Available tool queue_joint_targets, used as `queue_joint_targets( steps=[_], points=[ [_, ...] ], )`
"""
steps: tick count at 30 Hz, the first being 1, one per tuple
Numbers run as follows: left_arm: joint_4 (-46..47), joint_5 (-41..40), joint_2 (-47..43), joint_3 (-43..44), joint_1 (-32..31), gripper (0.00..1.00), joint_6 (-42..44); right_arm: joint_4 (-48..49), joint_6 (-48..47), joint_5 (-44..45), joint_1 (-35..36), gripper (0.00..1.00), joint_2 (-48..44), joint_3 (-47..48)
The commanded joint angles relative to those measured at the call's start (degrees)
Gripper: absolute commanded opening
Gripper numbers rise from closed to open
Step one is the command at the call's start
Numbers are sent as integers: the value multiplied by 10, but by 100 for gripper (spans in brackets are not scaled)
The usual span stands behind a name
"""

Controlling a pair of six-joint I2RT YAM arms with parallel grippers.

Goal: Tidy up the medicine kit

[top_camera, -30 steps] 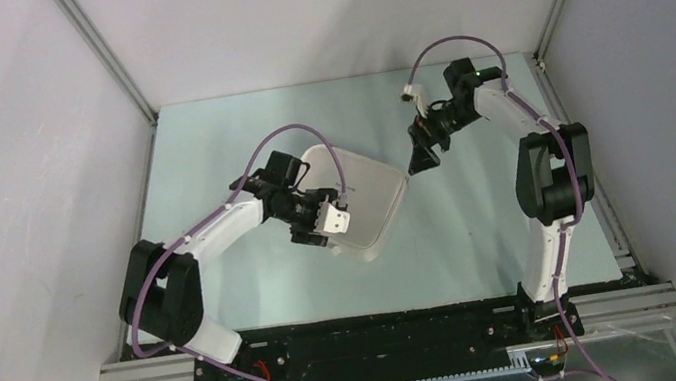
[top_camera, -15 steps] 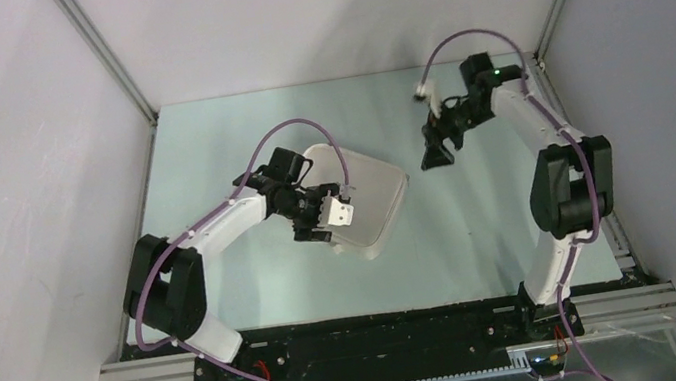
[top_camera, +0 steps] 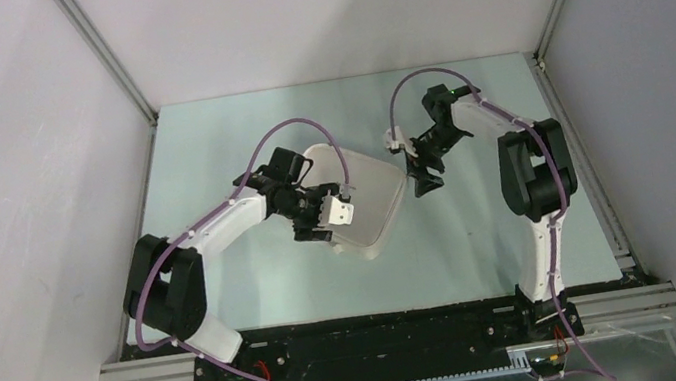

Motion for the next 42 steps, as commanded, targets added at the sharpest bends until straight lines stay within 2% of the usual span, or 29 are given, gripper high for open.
queue_joint_targets(
  steps=[1,5,9,11,14,16,17,19,28,33,38,42],
  points=[
    [47,-35,14,8,5,76,-22,14,2,-16,26,70,7,28],
    [48,-37,13,8,5,76,-23,39,44,-27,30,68,14,29],
    [50,-35,15,9,5,76,-25,55,78,-21,31,55,21,31],
    [50,-35,16,11,6,76,-25,54,81,-14,31,44,22,30],
    [52,-34,17,11,6,76,-25,53,82,-6,26,33,16,27],
    [53,-31,18,12,5,76,-27,53,83,-2,24,20,9,25],
    [54,-30,18,13,5,75,-28,54,84,7,24,7,7,23],
    [57,-28,20,14,4,75,-31,53,87,18,24,0,0,22],
    [131,-35,21,11,-2,72,-109,40,129,36,29,0,-53,-6],
    [229,-68,21,0,-18,68,-205,55,253,75,57,0,-73,-19],
    [349,-107,29,-9,-26,66,-299,59,289,81,92,0,-101,-60],
    [371,-114,39,-6,-27,65,-319,55,319,80,97,0,-106,-63]
  ],
)
